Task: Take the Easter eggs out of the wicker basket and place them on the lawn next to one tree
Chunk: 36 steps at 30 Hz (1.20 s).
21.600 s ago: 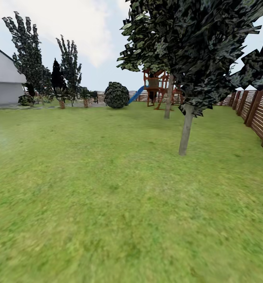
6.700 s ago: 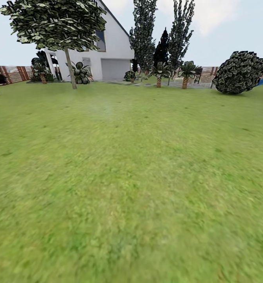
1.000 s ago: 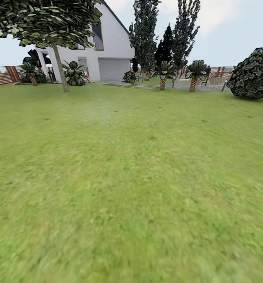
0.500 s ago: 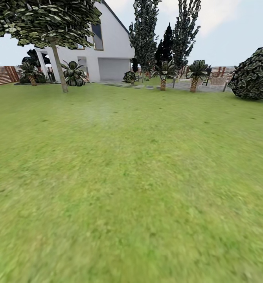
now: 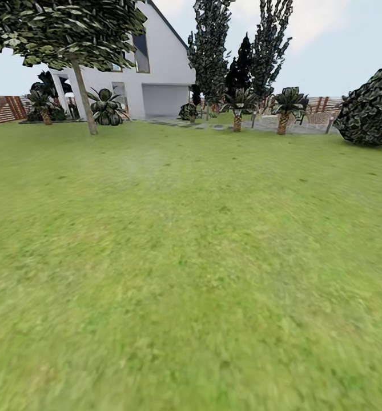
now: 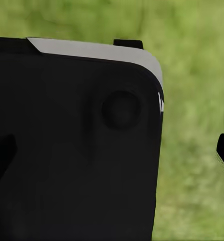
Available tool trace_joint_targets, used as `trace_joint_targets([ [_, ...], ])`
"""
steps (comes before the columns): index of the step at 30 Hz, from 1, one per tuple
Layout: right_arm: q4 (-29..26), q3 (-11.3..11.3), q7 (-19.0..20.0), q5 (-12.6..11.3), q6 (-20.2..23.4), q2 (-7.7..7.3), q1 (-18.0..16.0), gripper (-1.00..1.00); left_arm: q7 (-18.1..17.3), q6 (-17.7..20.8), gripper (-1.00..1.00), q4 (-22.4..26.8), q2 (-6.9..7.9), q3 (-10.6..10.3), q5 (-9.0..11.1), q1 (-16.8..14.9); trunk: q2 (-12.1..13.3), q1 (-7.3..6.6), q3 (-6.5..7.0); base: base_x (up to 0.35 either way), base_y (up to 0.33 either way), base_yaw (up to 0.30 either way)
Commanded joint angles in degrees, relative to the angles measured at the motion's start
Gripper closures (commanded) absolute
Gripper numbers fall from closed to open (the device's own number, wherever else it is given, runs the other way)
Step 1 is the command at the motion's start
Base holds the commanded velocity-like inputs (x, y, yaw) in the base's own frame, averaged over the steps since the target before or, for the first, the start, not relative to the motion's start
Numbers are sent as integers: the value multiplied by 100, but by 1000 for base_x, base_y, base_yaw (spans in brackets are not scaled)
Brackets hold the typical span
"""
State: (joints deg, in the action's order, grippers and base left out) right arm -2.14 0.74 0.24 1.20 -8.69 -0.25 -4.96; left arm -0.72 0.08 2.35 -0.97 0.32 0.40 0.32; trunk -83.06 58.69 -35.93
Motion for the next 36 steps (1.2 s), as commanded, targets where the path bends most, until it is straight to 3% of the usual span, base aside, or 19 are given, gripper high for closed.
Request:
trace_joint_targets([
  [1,4,5,2,12,-18,-1,-4,-100,-7,1,-100,11,0,3,4,3,-2,3,-4,325,0,0],
  [36,3,5,2,12,-18,-1,-5,-100,-7,1,-100,11,0,3,4,3,-2,3,-4,325,0,0],
])
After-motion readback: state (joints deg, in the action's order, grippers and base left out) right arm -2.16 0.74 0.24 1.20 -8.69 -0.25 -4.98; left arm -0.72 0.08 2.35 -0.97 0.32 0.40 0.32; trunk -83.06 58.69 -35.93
